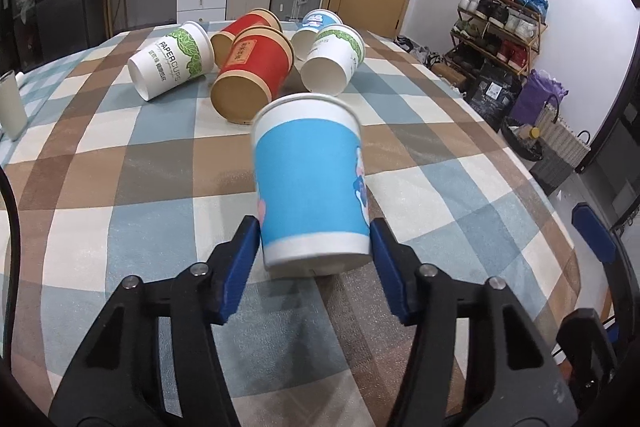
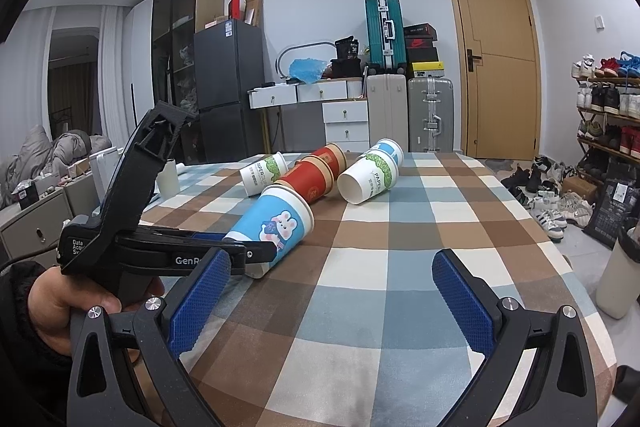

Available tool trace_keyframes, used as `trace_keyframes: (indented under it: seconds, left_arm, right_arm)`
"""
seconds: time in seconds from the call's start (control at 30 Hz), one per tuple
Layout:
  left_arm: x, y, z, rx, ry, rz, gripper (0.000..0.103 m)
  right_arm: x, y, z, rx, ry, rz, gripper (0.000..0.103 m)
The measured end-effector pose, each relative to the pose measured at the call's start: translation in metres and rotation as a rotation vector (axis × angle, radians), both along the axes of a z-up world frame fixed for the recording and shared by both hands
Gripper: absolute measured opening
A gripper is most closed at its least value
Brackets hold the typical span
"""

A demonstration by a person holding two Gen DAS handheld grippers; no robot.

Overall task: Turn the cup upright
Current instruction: 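Move the left tool toward the blue rabbit cup and close on its base, then lift the blue cup with the left tool and swing it toward the right tool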

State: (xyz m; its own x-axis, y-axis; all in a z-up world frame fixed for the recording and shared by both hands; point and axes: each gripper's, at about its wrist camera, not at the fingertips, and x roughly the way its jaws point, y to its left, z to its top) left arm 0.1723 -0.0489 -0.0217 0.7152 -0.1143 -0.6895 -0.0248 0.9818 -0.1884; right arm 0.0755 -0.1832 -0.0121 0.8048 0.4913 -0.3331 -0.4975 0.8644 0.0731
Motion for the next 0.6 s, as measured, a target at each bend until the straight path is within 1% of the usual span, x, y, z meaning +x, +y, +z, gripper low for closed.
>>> trace_keyframes:
  seconds: [0.23, 0.43, 0.6]
  left_arm:
    - [-0.016, 0.009, 0.004, -0.006, -0.023, 0.022, 0.053]
    - [-0.04, 0.023, 0.017, -0.014, -0.066, 0.051, 0.053]
    - [-0.064, 0.03, 0.029, -0.002, -0.107, 0.06, 0.053]
  right_arm:
    - [0.0, 0.001, -0.002, 0.004, -0.006, 0.008, 0.103]
    - [-0.004, 0.006, -0.002, -0.004, -0.012, 0.02, 0.103]
    - [-0.004, 0.009, -0.003, -0.005, -0.011, 0.024, 0.103]
